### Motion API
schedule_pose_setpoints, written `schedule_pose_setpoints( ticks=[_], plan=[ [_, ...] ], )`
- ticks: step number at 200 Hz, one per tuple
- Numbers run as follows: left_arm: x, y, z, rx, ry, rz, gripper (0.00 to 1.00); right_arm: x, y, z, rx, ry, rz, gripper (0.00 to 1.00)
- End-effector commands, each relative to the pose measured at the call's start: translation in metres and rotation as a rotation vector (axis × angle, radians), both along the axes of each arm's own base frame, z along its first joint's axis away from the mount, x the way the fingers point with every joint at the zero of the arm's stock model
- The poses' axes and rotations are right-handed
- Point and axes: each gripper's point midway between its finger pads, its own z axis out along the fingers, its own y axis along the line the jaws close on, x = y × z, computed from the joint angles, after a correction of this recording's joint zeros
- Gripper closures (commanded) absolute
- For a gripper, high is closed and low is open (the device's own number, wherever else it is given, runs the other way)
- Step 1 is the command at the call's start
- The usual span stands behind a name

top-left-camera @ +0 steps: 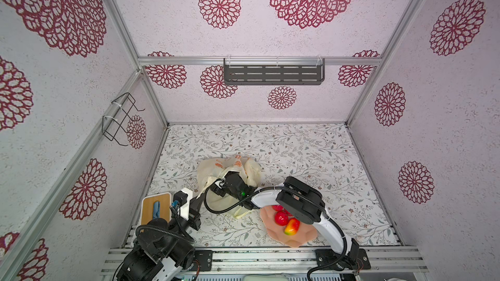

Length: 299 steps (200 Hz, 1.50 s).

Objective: Take fruits out of the plastic bag
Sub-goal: Take out the fake fruit from the plastic bag.

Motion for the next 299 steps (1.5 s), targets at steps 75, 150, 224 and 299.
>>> schedule_pose_setpoints(
  ticks=[75,150,224,299],
  plan=[
    [-0.005,-0.016,0.015,-0.047,-0.03,-0.091,1.0,0.0,0.052,0.004,0.14,0.216,0.048,0.22],
    [-0.01,-0.015,0.02,-0.06,-0.057,-0.103,1.0,0.018,0.041,-0.058,0.001,0.375,-0.073,0.31],
    [-0.001,0.012,0.016,-0.036,-0.032,0.058,1.0,0.023,0.006,-0.083,-0.125,0.415,-0.154,0.28],
    [0.001,0.02,0.012,-0.026,-0.016,0.104,1.0,-0.005,-0.026,-0.068,-0.06,0.367,-0.06,0.3]
  ],
)
